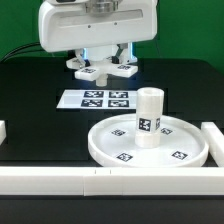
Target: Assemble round table
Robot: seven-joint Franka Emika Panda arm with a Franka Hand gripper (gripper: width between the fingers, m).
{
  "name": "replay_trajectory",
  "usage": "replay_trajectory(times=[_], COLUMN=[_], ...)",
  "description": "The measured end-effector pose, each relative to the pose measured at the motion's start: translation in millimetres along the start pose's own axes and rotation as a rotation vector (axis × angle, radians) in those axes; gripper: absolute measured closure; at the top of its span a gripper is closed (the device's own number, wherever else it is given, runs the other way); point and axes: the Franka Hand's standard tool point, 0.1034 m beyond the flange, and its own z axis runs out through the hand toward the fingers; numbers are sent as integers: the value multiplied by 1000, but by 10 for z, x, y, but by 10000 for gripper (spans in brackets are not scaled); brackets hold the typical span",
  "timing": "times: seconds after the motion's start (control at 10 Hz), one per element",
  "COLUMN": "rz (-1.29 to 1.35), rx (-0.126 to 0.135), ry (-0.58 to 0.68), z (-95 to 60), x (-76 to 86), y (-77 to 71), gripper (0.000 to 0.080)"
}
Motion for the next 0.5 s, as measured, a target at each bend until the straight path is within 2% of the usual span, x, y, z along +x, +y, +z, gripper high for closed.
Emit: replay_trajectory(times=[0.1,0.2,0.3,0.4,0.5], rz=[-9,-41,-74,-122,-159], rx=[-2,-7,-7,-18,-40], ry=[-1,4,-9,-32,-23], z=[-12,-109,-226,-349,-405], x=[17,152,337,607,785], y=[-13,-85,-213,-359,-457], gripper=[354,354,354,354,354])
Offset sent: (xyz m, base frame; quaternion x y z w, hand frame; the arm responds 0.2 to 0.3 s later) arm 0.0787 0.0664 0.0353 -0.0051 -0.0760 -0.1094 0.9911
